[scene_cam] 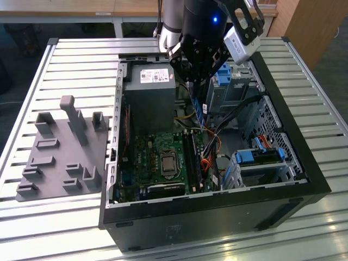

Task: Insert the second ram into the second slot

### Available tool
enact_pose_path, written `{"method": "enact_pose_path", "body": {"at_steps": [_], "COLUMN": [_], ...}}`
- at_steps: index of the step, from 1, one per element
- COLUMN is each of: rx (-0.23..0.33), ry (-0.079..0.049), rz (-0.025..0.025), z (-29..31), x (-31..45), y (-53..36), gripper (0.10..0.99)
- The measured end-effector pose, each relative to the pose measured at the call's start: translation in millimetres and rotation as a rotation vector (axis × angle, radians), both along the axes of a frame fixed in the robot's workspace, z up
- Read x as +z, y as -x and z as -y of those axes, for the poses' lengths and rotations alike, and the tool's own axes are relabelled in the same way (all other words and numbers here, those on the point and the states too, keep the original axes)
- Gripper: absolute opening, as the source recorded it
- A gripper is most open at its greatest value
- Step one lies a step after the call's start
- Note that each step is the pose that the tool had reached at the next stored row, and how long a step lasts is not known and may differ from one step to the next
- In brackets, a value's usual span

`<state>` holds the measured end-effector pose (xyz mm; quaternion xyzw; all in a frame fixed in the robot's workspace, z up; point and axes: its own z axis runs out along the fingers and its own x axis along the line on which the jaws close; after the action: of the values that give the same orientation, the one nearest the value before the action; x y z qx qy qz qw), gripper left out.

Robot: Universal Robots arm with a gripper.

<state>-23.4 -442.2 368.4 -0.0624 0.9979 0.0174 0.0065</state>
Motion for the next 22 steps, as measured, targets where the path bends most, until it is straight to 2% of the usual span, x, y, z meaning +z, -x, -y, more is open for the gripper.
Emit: {"method": "enact_pose_path", "body": {"at_steps": [10,17,22], "rx": [0.000,-0.002,-0.055], "ry": [0.000,0.000,0.004], "rz": [0.0001,-0.0010,-0.0012], "z": [0.0,0.0,0.0], "x": [-3.9,-10.6,-15.6], "y": [0.0,0.0,0.0], "gripper": [0.114,0.114,0.114]}}
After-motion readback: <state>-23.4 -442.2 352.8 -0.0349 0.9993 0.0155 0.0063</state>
